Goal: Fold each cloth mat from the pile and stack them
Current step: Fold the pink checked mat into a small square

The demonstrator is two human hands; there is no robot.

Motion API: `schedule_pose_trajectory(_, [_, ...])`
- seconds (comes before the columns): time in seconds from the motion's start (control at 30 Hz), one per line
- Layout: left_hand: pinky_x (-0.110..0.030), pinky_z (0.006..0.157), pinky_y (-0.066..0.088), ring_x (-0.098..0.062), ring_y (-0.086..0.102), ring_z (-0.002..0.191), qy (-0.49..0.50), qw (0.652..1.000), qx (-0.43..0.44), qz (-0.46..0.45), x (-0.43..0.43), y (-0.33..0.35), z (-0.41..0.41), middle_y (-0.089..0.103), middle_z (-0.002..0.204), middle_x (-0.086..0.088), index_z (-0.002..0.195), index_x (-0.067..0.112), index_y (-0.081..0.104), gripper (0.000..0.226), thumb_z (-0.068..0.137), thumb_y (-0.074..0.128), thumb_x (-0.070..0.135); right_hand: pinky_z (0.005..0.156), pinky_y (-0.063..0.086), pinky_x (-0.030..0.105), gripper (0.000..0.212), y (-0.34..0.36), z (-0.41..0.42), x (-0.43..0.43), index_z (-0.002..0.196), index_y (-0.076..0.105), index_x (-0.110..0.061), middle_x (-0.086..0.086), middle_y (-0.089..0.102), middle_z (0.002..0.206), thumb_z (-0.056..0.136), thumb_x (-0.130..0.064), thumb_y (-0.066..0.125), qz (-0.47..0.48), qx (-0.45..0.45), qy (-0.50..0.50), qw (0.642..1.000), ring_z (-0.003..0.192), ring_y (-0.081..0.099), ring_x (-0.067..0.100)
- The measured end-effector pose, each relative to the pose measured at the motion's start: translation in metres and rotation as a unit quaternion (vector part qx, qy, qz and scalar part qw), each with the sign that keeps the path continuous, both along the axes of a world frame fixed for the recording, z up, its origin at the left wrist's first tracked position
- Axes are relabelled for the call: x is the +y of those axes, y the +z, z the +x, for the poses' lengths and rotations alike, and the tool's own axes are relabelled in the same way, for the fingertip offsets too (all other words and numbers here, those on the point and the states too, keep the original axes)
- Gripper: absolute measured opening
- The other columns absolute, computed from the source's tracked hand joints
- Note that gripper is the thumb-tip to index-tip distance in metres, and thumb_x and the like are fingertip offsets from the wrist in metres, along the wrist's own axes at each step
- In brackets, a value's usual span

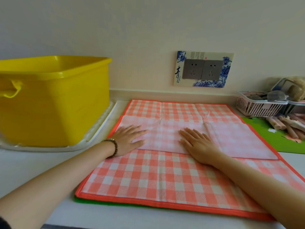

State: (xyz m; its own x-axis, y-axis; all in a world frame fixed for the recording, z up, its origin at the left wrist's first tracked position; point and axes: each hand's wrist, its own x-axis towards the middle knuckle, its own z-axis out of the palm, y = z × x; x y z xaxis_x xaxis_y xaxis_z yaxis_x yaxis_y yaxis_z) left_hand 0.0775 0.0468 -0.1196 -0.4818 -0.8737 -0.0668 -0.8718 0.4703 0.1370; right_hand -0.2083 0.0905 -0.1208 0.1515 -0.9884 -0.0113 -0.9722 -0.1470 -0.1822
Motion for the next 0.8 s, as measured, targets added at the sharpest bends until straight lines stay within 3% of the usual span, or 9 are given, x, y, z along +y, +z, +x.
schedule_pose_trajectory(0.1, [-0.038, 0.117, 0.008, -0.015, 0.009, 0.145, 0.003, 1.0, 0.019, 0.002, -0.003, 0.006, -0.004, 0.014, 0.157, 0.008, 0.144, 0.046, 0.02, 0.082, 0.07, 0.007, 0.078, 0.118, -0.001, 0.035, 0.055, 0.003, -0.001, 0.0, 0.149, 0.011, -0.037, -0.011, 0.004, 0.159, 0.098, -0.054, 0.018, 0.003, -0.017, 0.002, 1.0, 0.146, 0.0, 0.012])
schedule_pose_trajectory(0.17, [-0.034, 0.114, 0.019, -0.015, 0.027, 0.138, 0.026, 0.998, 0.052, 0.013, -0.008, 0.015, -0.011, 0.031, 0.15, 0.006, 0.14, 0.038, 0.035, 0.062, 0.087, 0.021, 0.068, 0.119, 0.006, 0.035, 0.053, 0.007, -0.003, 0.001, 0.148, 0.022, -0.032, -0.008, 0.015, 0.158, 0.098, -0.05, 0.028, 0.002, -0.056, 0.017, 0.998, 0.146, 0.01, 0.014])
schedule_pose_trajectory(0.27, [-0.031, 0.111, 0.025, -0.014, 0.033, 0.134, 0.029, 0.995, 0.096, 0.017, -0.016, 0.029, -0.031, 0.034, 0.148, 0.006, 0.141, 0.029, 0.038, 0.051, 0.096, 0.028, 0.053, 0.112, 0.025, 0.027, 0.041, 0.022, -0.002, 0.012, 0.137, 0.045, -0.027, -0.006, 0.039, 0.148, 0.097, -0.036, 0.044, 0.022, -0.241, 0.009, 0.97, 0.137, 0.034, 0.012])
schedule_pose_trajectory(0.37, [-0.033, 0.114, 0.022, -0.015, 0.027, 0.139, 0.002, 0.996, 0.092, 0.011, -0.023, 0.037, -0.056, 0.027, 0.152, 0.005, 0.145, 0.027, 0.03, 0.06, 0.094, 0.029, 0.057, 0.099, 0.037, 0.022, 0.028, 0.038, -0.008, 0.036, 0.122, 0.058, -0.029, -0.011, 0.055, 0.132, 0.096, -0.032, 0.049, 0.049, -0.43, -0.023, 0.901, 0.119, 0.052, 0.005])
schedule_pose_trajectory(0.47, [-0.035, 0.115, 0.019, -0.016, 0.022, 0.142, 0.006, 0.998, 0.061, 0.017, -0.037, 0.037, -0.076, 0.023, 0.155, 0.003, 0.148, 0.024, 0.022, 0.066, 0.093, 0.029, 0.06, 0.097, 0.047, 0.03, 0.029, 0.043, -0.024, 0.062, 0.118, 0.06, -0.017, 0.0, 0.062, 0.125, 0.094, -0.025, 0.047, 0.151, -0.619, -0.066, 0.767, 0.112, 0.061, 0.015])
schedule_pose_trajectory(0.57, [-0.036, 0.114, 0.023, -0.018, 0.026, 0.141, 0.019, 0.997, 0.062, 0.033, -0.05, 0.029, -0.09, 0.024, 0.155, 0.003, 0.148, 0.027, 0.022, 0.069, 0.09, 0.031, 0.064, 0.082, 0.057, 0.031, 0.04, 0.043, -0.039, 0.084, 0.119, 0.059, -0.001, 0.013, 0.067, 0.117, 0.087, -0.023, 0.047, 0.224, -0.695, -0.136, 0.67, 0.106, 0.066, 0.025])
schedule_pose_trajectory(0.67, [-0.037, 0.109, 0.033, -0.02, 0.038, 0.133, 0.035, 0.994, 0.094, 0.035, -0.057, 0.021, -0.094, 0.031, 0.151, 0.004, 0.145, 0.035, 0.026, 0.068, 0.086, 0.035, 0.068, 0.083, 0.056, 0.034, 0.05, 0.041, -0.05, 0.097, 0.119, 0.057, 0.002, 0.018, 0.066, 0.117, 0.078, -0.025, 0.05, 0.252, -0.728, -0.167, 0.615, 0.107, 0.064, 0.028])
schedule_pose_trajectory(0.8, [-0.036, 0.098, 0.041, -0.019, 0.045, 0.121, 0.031, 0.997, 0.076, -0.009, -0.057, 0.021, -0.092, 0.042, 0.14, 0.003, 0.14, 0.042, 0.031, 0.066, 0.082, 0.035, 0.073, 0.092, 0.052, 0.037, 0.048, 0.043, -0.054, 0.098, 0.123, 0.056, -0.008, 0.017, 0.064, 0.12, 0.08, -0.028, 0.051, 0.257, -0.738, -0.158, 0.603, 0.111, 0.062, 0.029])
